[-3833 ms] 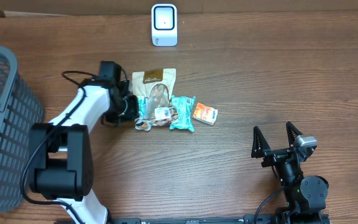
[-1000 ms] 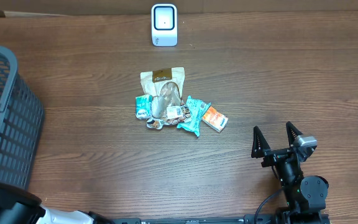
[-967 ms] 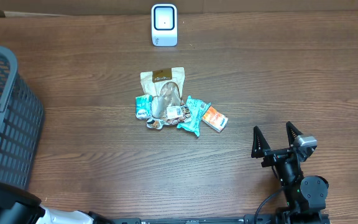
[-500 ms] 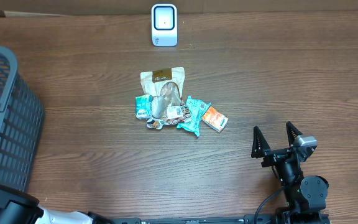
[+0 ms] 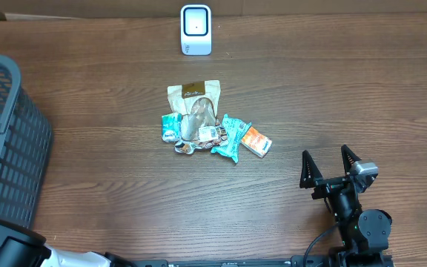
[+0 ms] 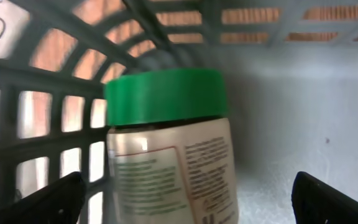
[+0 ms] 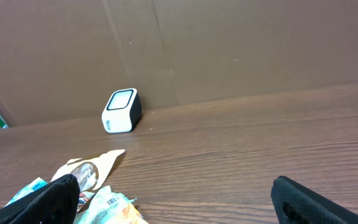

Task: Scan the item barcode
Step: 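Reach the left gripper into the basket and grasp the green-lidded jar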

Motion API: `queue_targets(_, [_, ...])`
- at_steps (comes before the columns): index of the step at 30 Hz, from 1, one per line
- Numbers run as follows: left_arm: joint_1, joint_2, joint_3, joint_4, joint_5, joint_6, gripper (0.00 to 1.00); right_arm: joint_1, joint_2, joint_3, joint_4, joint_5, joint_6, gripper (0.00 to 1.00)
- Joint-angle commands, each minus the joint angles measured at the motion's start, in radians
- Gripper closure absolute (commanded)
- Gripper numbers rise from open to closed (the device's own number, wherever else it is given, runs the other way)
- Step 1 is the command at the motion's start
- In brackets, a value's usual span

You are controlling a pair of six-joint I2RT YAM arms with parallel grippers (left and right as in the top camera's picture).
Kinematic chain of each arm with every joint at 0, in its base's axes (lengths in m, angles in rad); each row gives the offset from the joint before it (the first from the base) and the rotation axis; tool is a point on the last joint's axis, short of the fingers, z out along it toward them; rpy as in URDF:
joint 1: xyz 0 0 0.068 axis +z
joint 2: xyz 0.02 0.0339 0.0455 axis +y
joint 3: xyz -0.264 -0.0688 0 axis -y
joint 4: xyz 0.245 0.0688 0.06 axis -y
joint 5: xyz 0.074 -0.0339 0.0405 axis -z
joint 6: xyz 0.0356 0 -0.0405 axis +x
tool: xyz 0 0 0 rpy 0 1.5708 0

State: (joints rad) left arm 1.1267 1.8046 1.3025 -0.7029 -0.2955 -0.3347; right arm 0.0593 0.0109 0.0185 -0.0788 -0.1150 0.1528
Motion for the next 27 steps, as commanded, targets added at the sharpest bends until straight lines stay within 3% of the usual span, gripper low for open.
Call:
queue_targets(1, [0.006, 0.061, -0.016, 0.003, 0.035, 0.036, 0.05, -0.005, -0.008, -0.011, 0.004, 0.009, -0.005, 0.00])
queue_targets(8, [0.005, 0.105, -0.016, 0.001, 0.042, 0.035, 0.13, -0.005, -0.008, -0.011, 0.005, 0.009, -0.005, 0.00])
queue_targets(10, [0.005, 0.105, -0.016, 0.005, 0.059, 0.035, 0.21, -0.005, -0.008, -0.011, 0.004, 0.009, -0.005, 0.00])
queue_targets(13, [0.005, 0.105, -0.016, 0.005, 0.087, 0.032, 0.53, -0.005, -0.008, -0.011, 0.004, 0.009, -0.005, 0.00])
queue_targets(22, [0.003, 0.103, 0.017, -0.029, 0.119, 0.032, 0.56, -0.005, -0.008, -0.011, 0.004, 0.009, -0.005, 0.00])
queue_targets(27, [-0.014, 0.093, 0.109, -0.119, 0.212, 0.032, 0.63, -0.005, -0.008, -0.011, 0.004, 0.009, -0.005, 0.00])
